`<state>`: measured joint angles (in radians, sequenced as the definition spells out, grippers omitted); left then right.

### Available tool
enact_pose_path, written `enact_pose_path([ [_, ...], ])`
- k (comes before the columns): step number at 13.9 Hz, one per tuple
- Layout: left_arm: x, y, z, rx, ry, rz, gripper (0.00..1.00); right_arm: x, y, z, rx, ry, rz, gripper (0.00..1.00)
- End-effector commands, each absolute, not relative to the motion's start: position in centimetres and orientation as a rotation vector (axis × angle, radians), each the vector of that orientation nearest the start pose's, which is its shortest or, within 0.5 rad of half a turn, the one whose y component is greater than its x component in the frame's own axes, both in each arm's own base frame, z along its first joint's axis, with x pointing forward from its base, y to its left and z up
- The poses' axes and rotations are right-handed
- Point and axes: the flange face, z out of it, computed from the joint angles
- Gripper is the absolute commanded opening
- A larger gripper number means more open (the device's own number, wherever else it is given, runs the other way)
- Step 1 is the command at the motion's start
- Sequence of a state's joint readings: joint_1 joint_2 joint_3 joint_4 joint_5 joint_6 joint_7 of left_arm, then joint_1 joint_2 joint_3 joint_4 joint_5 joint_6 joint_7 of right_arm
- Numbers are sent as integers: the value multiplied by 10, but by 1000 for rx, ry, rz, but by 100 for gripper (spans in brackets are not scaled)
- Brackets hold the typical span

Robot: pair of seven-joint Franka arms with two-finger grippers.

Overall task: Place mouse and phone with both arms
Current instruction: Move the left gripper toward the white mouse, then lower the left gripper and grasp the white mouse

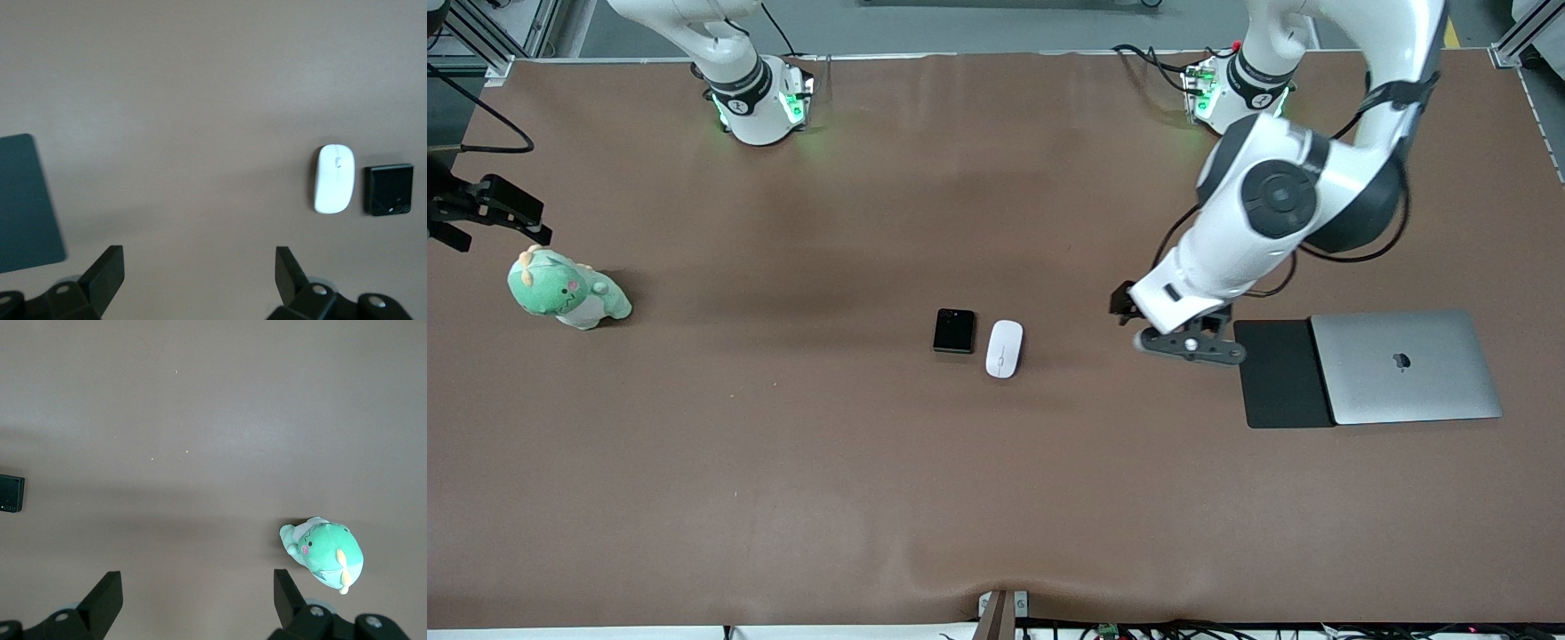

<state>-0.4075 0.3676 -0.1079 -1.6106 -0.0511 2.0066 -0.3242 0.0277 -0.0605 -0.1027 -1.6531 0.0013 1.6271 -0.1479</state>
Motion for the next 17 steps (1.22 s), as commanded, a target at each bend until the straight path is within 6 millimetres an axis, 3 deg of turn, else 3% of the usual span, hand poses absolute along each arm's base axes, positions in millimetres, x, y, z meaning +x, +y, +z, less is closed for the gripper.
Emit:
enact_pose_path([
  [1, 589, -380, 395, -3224, 216, 5, 100, 538, -44, 622, -3130, -93, -45, 100],
  [5, 580, -429, 346, -3226, 203, -68, 100, 538, -45, 622, -3130, -98, -45, 100],
  [9, 568, -460, 298, -3224, 198, -117, 100, 538, -45, 621, -3130, -98, -42, 100],
  [17, 565, -490, 225, -3250, 200, -142, 100, 538, -44, 621, -3128, -98, -43, 100],
])
